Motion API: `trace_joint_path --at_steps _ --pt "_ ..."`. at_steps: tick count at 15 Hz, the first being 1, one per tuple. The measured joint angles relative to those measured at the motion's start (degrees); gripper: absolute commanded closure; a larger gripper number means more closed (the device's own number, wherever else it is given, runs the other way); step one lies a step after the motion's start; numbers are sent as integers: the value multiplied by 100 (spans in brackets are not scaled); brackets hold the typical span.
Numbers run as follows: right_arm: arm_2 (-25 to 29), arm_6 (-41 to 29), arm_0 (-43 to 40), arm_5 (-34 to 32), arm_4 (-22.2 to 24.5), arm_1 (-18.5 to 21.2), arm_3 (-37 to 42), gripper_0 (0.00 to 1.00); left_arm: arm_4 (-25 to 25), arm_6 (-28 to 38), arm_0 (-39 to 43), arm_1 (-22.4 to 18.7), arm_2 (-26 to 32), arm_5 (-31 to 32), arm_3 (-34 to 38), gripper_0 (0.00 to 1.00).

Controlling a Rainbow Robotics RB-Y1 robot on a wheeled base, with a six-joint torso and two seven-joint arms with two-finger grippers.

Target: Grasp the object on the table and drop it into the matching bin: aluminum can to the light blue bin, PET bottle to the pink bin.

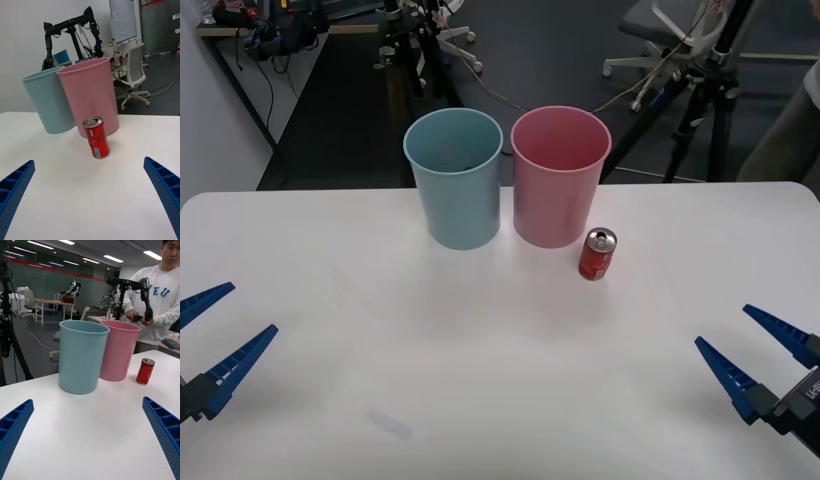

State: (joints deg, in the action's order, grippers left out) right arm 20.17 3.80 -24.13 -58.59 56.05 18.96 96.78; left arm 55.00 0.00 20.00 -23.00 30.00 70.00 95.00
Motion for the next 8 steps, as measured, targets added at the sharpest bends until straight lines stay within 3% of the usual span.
trace_joint_path --at_steps 8 --pt "-1071 1151 215 1557 2 -294 0 0 0 0 0 0 0 0 0 0"
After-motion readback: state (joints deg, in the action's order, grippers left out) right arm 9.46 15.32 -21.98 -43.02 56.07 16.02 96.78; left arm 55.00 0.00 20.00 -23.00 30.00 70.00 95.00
